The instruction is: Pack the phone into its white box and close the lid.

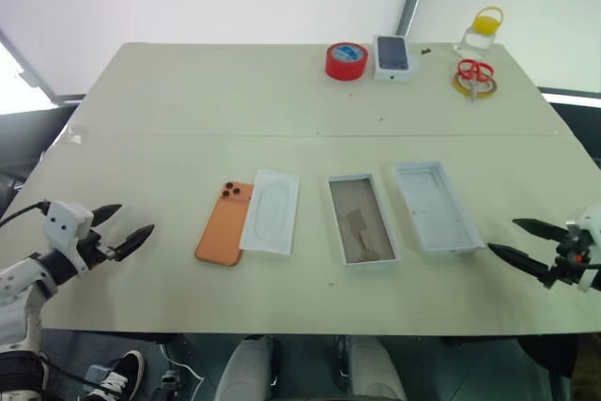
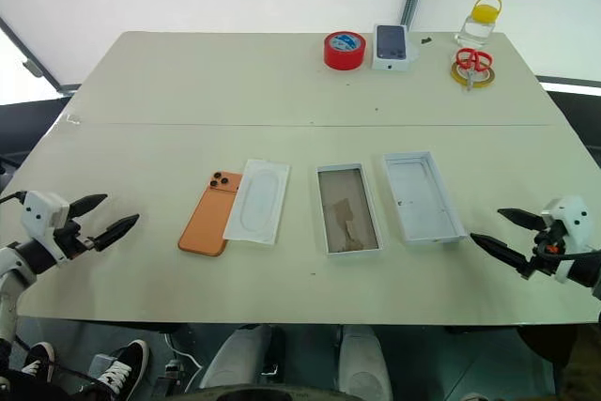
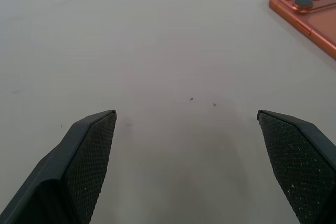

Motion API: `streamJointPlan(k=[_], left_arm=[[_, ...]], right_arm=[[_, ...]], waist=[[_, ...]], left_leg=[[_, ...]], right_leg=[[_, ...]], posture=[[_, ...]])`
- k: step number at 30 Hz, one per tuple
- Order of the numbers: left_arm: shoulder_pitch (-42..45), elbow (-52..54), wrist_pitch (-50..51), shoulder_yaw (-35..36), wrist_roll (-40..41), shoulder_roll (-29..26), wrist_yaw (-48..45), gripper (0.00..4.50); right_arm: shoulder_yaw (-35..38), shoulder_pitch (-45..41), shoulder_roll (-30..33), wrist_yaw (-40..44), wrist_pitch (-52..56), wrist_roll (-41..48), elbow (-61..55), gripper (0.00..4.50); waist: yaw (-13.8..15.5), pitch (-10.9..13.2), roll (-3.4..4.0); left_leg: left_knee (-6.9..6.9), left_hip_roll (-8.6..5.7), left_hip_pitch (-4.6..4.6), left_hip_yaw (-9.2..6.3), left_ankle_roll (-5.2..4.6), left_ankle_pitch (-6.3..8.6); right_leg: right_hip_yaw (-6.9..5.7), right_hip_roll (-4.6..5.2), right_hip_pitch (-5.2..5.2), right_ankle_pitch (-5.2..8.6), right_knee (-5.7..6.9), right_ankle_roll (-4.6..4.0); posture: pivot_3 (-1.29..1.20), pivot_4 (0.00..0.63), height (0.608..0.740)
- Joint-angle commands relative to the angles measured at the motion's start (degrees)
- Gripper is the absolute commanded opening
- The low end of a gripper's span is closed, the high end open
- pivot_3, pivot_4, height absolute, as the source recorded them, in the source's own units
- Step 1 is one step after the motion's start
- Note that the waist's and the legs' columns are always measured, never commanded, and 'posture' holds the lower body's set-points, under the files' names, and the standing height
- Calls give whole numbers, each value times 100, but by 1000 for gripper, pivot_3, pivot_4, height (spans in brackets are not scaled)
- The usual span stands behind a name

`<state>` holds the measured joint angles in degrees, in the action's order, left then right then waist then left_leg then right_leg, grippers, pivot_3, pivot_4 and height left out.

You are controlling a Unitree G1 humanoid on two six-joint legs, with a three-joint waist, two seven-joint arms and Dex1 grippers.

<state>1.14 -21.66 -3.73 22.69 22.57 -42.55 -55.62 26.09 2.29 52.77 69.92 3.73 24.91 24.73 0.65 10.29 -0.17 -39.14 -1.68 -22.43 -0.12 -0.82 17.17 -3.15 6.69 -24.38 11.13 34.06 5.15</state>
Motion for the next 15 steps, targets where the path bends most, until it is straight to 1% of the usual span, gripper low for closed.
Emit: streamJointPlan(k=[1, 6, 11, 15], left_arm=[[100, -15, -173, 53, -33, -45, -2, 4500], [225, 246, 134, -152, -149, -64, 95, 4500], [373, 201, 117, -123, -50, -43, 37, 4500], [423, 160, 82, -181, -120, -60, -27, 4500]], right_arm=[[178, -90, 98, 0, -144, 30, 11, 4478], [68, -206, 18, -81, -160, -3, -11, 4478], [-32, -366, -17, -112, -270, -74, 86, 4478], [-64, -425, -51, -159, -260, -88, -20, 4478]], waist=[[2, 0, 0], [9, 0, 0], [12, 0, 0], [10, 0, 0]], left_leg=[[0, 0, 0, 0, 0, 0], [0, 1, 0, 1, 0, 0], [-1, 1, 0, 1, 0, 0], [0, 1, 0, 2, 0, 0]], right_leg=[[0, -1, 0, 0, 0, 0], [0, -1, 1, -1, 0, 1], [0, -1, 2, -1, 0, 1], [0, -1, 1, -1, 0, 2]], posture=[[0, 150, 740], [0, 150, 740], [0, 150, 740], [0, 150, 740]])
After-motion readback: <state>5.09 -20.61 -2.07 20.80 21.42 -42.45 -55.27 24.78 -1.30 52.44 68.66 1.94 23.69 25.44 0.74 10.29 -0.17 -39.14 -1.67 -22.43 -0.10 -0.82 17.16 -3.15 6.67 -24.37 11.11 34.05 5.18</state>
